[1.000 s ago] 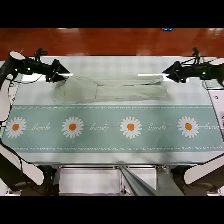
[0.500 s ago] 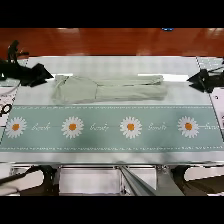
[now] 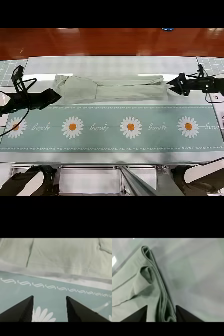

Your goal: Fold the shirts.

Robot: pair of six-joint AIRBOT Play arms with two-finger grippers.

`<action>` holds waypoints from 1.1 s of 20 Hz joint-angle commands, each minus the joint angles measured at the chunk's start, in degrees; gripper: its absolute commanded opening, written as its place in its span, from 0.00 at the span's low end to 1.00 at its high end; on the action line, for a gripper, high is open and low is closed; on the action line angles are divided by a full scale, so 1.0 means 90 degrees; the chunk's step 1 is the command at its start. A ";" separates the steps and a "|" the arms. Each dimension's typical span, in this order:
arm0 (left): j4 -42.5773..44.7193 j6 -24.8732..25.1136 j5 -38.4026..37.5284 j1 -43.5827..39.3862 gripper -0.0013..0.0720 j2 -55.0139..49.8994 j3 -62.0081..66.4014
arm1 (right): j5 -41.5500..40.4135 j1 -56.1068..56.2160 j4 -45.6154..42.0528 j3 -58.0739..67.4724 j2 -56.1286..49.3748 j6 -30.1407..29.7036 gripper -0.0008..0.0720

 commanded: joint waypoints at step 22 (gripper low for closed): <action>-0.1132 0.0100 0.1583 -0.2268 0.05 -0.1175 0.1219 | 0.1418 0.0957 -0.2421 0.0974 0.2596 0.0049 0.04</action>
